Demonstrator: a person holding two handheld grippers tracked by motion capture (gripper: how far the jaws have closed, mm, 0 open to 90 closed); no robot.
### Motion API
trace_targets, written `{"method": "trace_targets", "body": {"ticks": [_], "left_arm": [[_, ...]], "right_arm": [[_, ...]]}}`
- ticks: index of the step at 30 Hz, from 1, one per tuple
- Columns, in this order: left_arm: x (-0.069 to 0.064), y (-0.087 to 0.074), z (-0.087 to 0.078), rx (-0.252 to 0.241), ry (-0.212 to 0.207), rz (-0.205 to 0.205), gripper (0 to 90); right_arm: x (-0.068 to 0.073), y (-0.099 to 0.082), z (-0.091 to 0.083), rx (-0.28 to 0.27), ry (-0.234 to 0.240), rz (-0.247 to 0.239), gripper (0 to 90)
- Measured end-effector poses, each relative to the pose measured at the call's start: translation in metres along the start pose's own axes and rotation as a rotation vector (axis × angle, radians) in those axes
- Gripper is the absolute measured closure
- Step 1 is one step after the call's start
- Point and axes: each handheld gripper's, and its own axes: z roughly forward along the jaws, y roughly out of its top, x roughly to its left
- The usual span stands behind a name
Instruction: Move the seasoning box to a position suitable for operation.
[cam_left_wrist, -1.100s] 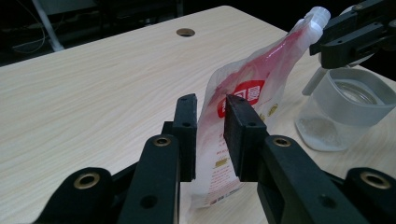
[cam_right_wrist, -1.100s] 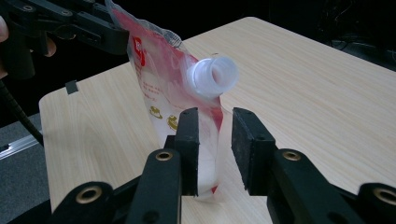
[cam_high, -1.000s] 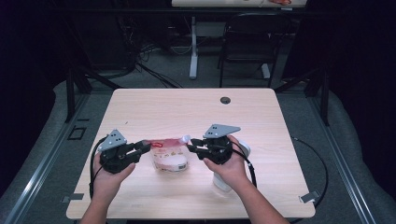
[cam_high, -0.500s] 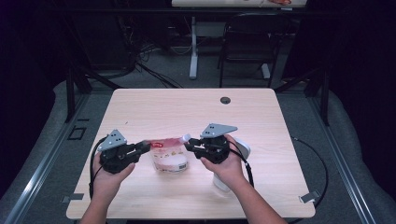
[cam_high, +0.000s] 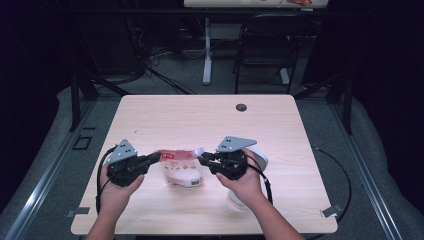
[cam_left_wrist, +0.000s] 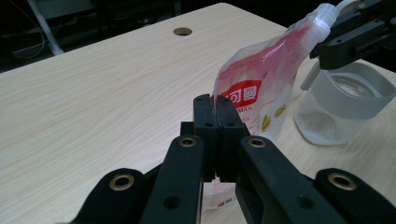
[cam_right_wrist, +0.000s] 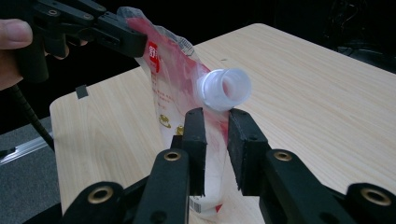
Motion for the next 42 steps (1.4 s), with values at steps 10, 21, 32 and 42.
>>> {"method": "trace_targets", "body": {"ticks": [10, 21, 32, 42], "left_arm": [[-0.013, 0.006, 0.002, -0.003, -0.044, 0.031, 90.0], [-0.028, 0.007, 0.007, -0.007, -0.091, 0.042, 90.0], [-0.035, 0.005, 0.011, 0.000, -0.126, 0.047, 89.5], [-0.034, 0.004, 0.008, -0.004, -0.159, 0.048, 82.9]], "right_arm": [[0.003, -0.007, -0.020, -0.012, -0.012, 0.007, 77.5], [0.008, -0.016, -0.041, 0.010, -0.035, -0.010, 77.4], [0.004, -0.023, -0.049, 0.023, -0.037, 0.006, 75.9], [0.004, -0.021, -0.054, 0.048, -0.011, -0.015, 72.9]]}}
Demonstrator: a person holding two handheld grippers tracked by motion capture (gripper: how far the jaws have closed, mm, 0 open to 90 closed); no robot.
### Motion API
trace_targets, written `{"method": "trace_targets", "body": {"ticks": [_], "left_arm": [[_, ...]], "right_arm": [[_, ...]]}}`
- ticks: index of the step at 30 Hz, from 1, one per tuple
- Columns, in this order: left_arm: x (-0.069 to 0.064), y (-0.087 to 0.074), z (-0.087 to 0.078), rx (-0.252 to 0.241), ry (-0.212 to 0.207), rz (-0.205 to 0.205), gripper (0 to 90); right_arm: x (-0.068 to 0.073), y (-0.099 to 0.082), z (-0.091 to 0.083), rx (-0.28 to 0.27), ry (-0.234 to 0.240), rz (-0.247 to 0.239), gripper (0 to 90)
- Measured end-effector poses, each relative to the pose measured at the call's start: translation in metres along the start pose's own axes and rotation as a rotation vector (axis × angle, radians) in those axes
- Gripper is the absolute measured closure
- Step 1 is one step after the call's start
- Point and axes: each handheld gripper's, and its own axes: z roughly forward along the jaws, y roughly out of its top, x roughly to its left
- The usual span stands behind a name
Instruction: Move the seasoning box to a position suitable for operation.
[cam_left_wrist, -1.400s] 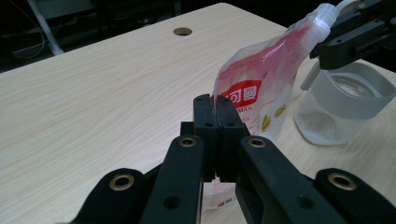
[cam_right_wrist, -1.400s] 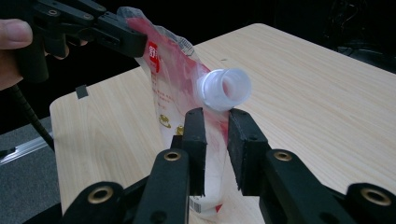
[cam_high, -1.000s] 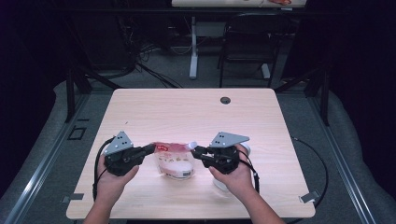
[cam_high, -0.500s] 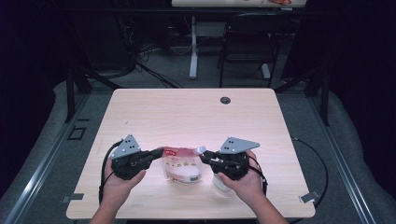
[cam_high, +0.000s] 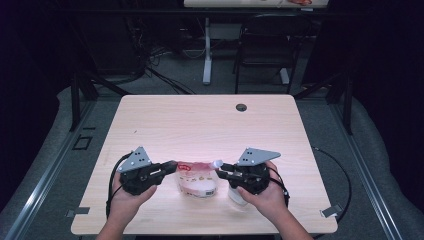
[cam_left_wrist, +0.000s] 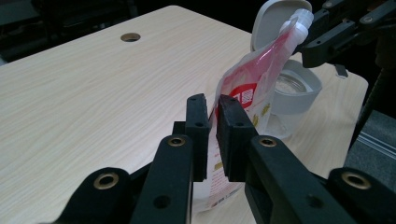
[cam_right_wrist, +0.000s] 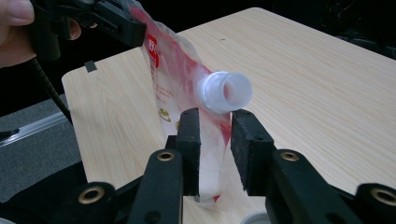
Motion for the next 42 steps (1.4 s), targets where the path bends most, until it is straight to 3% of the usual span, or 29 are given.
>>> {"method": "trace_targets", "body": {"ticks": [13, 22, 28, 35, 42], "left_arm": [[0.003, 0.003, -0.006, 0.044, -0.016, -0.029, 75.6], [0.004, 0.004, -0.013, 0.034, -0.019, -0.042, 72.4], [0.007, 0.004, -0.020, 0.024, -0.030, -0.056, 71.3], [0.013, 0.003, -0.025, 0.032, -0.022, -0.066, 69.5], [0.019, 0.000, -0.028, 0.042, -0.003, -0.079, 67.5]], "right_arm": [[0.004, 0.008, -0.020, 0.031, -0.008, -0.038, 74.9], [0.009, 0.026, -0.032, 0.038, -0.015, -0.096, 76.8], [0.010, 0.036, -0.029, 0.040, -0.029, -0.117, 76.7], [0.011, 0.049, -0.016, 0.056, -0.007, -0.123, 71.3], [0.013, 0.062, -0.001, 0.084, 0.022, -0.160, 69.5]]}}
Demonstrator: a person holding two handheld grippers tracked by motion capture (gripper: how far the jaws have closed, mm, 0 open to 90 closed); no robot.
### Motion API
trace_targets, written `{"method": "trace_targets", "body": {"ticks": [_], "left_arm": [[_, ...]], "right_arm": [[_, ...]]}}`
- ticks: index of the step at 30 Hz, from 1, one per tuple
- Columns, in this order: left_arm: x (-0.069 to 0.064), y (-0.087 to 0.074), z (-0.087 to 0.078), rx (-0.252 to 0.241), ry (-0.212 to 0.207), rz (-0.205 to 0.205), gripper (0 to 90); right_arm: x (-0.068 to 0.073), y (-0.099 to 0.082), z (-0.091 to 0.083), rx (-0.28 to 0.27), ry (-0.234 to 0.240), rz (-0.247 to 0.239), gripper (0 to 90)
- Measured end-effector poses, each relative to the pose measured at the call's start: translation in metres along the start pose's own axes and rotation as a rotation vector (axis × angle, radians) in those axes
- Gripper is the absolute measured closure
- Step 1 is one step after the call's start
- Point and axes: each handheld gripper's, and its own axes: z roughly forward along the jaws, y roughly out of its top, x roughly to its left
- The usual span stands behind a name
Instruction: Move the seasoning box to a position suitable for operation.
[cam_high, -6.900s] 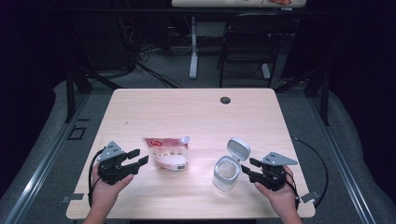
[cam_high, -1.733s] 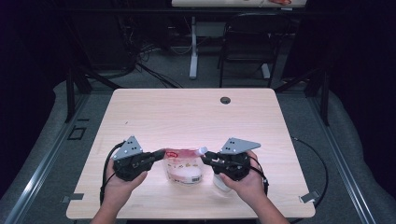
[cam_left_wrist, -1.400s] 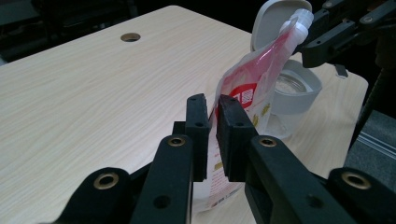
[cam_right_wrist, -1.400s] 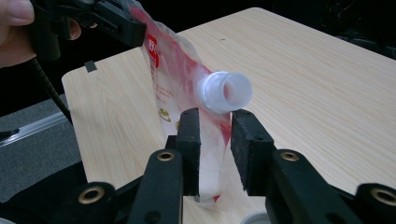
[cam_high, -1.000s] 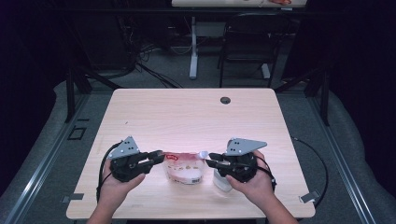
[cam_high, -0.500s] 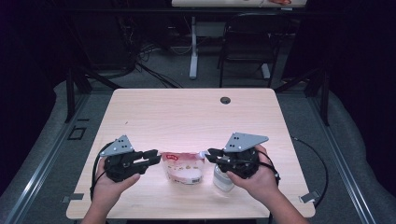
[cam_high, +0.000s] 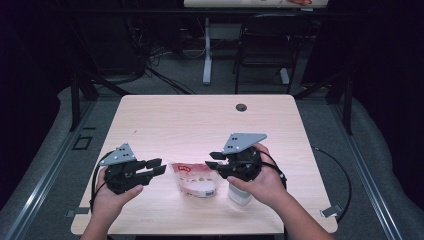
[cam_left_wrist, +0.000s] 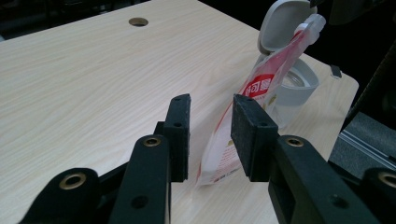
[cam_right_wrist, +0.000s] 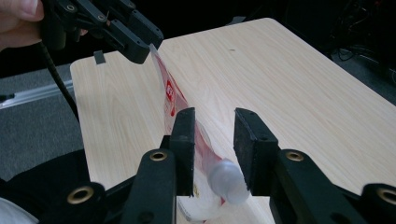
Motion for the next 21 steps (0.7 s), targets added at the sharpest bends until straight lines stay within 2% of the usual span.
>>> {"method": "trace_targets", "body": {"ticks": [6, 10, 21], "left_arm": [[0.002, -0.002, -0.001, 0.008, 0.005, 0.008, 67.0], [0.003, -0.002, -0.001, 0.011, 0.006, 0.012, 67.3], [0.007, -0.004, -0.007, 0.002, 0.021, 0.005, 67.5]], "right_arm": [[0.000, 0.011, 0.013, 0.046, 0.044, -0.037, 72.0], [0.003, 0.016, 0.020, 0.068, 0.055, -0.067, 72.5], [0.007, 0.029, 0.041, 0.105, 0.099, -0.084, 73.7]]}}
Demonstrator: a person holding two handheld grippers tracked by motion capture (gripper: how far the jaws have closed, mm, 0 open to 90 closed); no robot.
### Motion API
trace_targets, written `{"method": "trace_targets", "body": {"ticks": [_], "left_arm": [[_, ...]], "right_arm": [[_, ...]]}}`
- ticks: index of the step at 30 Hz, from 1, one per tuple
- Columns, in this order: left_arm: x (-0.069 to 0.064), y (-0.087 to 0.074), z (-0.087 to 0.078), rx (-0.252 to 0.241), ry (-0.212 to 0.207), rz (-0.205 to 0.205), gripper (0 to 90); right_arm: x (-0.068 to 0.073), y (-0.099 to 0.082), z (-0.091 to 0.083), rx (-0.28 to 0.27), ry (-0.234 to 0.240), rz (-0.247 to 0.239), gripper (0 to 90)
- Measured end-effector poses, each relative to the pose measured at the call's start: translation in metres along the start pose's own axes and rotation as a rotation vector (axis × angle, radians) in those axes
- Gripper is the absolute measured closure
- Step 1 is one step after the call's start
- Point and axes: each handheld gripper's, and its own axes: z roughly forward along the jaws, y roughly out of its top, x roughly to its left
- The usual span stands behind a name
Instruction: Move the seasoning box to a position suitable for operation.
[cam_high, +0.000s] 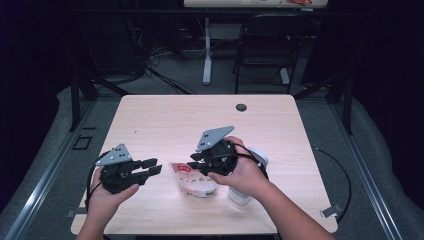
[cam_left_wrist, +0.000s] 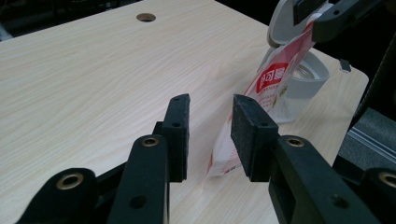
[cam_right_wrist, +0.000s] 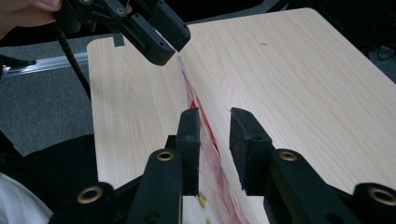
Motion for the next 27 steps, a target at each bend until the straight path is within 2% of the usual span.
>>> {"method": "trace_targets", "body": {"ticks": [12, 27], "left_arm": [[0.003, -0.001, -0.004, -0.008, 0.006, -0.011, 67.9], [0.004, -0.002, -0.004, -0.005, 0.012, -0.013, 67.8]], "right_arm": [[0.004, 0.015, 0.027, 0.052, 0.029, -0.030, 75.4], [0.003, 0.017, 0.044, 0.128, 0.042, -0.030, 77.3]]}}
